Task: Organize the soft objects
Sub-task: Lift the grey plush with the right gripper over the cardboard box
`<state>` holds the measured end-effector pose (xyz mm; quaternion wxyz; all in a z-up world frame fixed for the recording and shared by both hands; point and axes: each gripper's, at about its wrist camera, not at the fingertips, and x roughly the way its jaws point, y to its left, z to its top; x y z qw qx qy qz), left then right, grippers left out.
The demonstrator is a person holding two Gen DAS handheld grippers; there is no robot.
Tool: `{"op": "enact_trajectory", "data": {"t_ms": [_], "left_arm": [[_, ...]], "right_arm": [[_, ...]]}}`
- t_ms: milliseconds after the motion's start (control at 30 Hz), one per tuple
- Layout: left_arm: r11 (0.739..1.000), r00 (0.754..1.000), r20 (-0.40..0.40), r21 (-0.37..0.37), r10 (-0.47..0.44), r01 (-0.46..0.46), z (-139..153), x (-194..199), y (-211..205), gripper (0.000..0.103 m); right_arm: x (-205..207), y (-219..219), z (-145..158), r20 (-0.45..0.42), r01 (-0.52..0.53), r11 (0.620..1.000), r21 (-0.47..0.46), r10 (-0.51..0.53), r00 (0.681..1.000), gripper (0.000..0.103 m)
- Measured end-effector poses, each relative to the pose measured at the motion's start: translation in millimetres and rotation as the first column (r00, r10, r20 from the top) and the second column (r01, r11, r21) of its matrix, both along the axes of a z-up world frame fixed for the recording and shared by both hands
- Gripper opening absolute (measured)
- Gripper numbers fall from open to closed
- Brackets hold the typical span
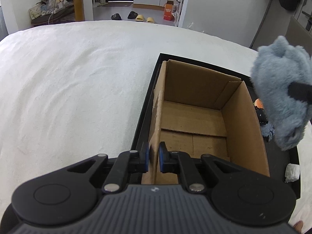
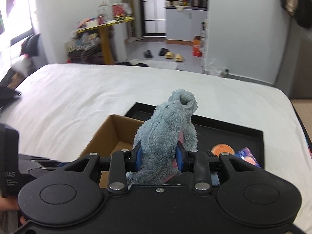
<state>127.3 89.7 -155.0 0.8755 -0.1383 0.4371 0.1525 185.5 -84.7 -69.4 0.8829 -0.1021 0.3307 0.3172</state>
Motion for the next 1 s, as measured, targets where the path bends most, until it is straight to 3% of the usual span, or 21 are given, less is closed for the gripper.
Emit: {"op": "enact_trajectory", "data": {"t_ms": [233, 467, 800, 1000], "left_arm": [[1.000, 1.000, 0.015, -0.021, 0.020, -0.020, -2, 1, 5, 0.009], [1.000, 0.999, 0.031, -0.007, 0.013, -0.013, -1, -2, 3, 0.010], [1.000, 0.999, 0.050, 0.020, 0.018, -0.019, 7, -9, 0, 0.011], [1.000, 0.999, 0.027, -0.015, 0.020, -0.020, 3, -5, 6, 0.010]], "right_arm": [[3, 24, -6, -0.027, -0.128, 0.989, -0.070, 0.126, 0.992, 0.033], [-6, 38, -16, -0.057, -0.258, 0.953, -0.159, 0.252, 0.966, 0.033], [-10, 50, -30, -0.128, -0.332, 0.928, -0.166, 0.314, 0.941, 0.033], [-4, 47, -40, -0.203, -0.335, 0.935, -0.119, 0.307, 0.930, 0.034]]}}
